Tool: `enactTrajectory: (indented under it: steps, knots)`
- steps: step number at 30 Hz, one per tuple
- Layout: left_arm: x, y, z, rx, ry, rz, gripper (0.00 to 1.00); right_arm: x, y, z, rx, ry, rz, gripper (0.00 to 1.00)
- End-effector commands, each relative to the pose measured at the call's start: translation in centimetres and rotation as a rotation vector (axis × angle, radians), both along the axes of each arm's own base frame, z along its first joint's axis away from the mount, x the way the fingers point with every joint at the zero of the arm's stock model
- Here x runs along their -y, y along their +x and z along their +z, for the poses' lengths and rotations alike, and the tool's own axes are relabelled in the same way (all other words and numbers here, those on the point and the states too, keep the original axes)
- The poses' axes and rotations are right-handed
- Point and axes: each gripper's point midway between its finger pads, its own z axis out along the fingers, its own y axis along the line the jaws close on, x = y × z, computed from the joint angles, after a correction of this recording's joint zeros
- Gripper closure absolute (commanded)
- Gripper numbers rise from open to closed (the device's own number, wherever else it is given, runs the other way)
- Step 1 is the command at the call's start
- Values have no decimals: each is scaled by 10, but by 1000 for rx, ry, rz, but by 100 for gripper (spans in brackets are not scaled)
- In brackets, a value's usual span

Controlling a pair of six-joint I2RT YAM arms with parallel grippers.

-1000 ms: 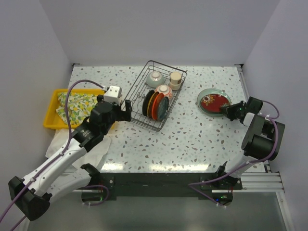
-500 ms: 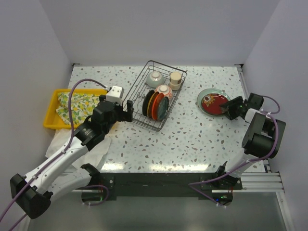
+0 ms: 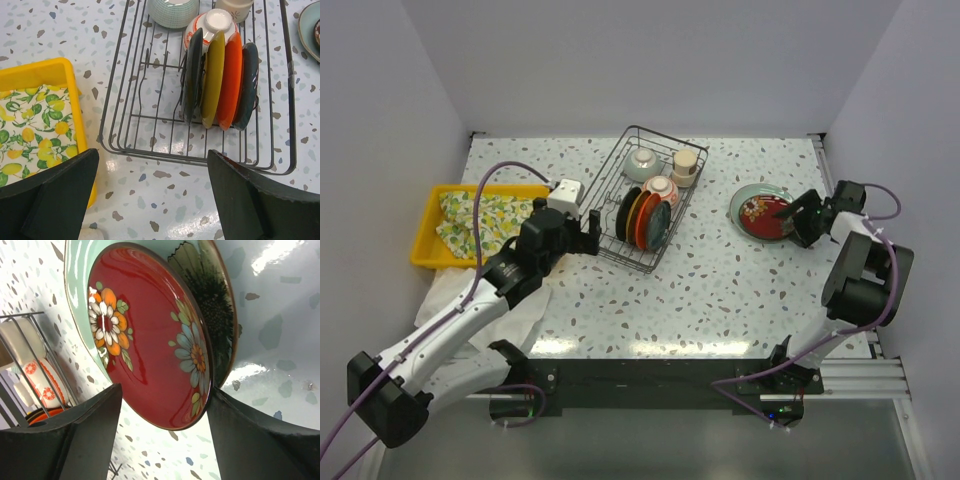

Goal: Unload the mixed dishes from the dish rack
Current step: Place the plate on the plate.

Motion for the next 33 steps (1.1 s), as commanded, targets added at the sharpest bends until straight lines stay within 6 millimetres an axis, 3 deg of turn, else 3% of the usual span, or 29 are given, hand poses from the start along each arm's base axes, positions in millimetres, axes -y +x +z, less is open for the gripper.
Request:
enactTrajectory:
  steps: [1,7,12,18,20,26,33]
  knots:
    - [4,5,15,28,-33,-2,5,-4,11,7,-6,-45,77,27]
    - [5,3,7,0,-20,-13,5,-9,10,-4,-66,-67,123,24]
    - [7,3,4,-9,-21,-19,5,-4,1,-2,-102,-120,139,21]
    - [11,4,2,-23,-23,-31,5,6,-18,21,-111,-246,140,15]
    - [13,6,2,-28,-23,-35,5,5,-21,39,-71,-292,138,14]
    - [19,17,-1,-55,-9,-17,5,-51,-34,80,100,-354,255,12]
    - [34,36,1,-73,1,-17,8,-106,-71,97,243,-356,368,11]
